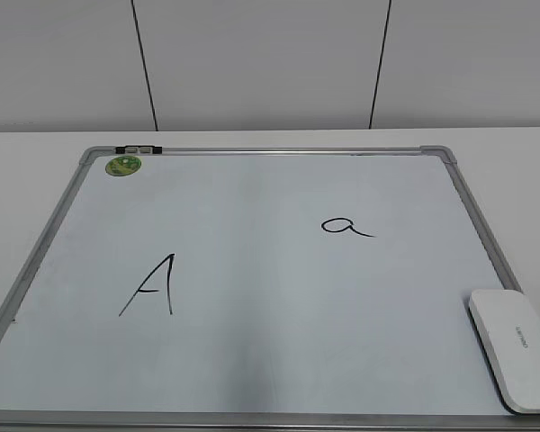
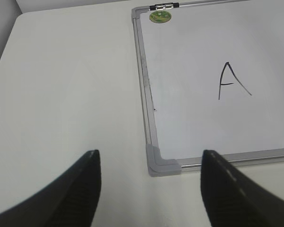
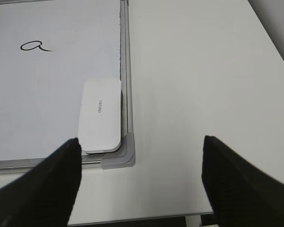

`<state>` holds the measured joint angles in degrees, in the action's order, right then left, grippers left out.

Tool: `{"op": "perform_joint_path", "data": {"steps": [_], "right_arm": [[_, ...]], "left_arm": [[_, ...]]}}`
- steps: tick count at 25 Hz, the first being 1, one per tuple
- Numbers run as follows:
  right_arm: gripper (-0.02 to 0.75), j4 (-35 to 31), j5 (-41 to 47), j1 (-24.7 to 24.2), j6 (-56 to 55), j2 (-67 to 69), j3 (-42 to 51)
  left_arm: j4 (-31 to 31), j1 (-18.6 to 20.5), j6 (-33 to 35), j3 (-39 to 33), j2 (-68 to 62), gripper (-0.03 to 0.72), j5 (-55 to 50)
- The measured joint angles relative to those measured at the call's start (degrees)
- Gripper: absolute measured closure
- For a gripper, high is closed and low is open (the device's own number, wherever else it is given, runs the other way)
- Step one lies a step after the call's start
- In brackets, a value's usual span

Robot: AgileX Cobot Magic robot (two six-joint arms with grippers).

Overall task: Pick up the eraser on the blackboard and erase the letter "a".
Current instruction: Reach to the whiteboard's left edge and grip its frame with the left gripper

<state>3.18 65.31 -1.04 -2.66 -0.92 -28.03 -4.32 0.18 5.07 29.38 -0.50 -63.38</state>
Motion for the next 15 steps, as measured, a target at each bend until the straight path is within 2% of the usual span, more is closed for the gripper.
{"op": "perform_joint_path", "data": {"steps": [15], "right_arm": [[0.150, 0.00, 0.00, 0.00, 0.00, 0.00, 0.00]], "left_arm": [[0.00, 0.00, 0.00, 0.00, 0.00, 0.225, 0.00]]}}
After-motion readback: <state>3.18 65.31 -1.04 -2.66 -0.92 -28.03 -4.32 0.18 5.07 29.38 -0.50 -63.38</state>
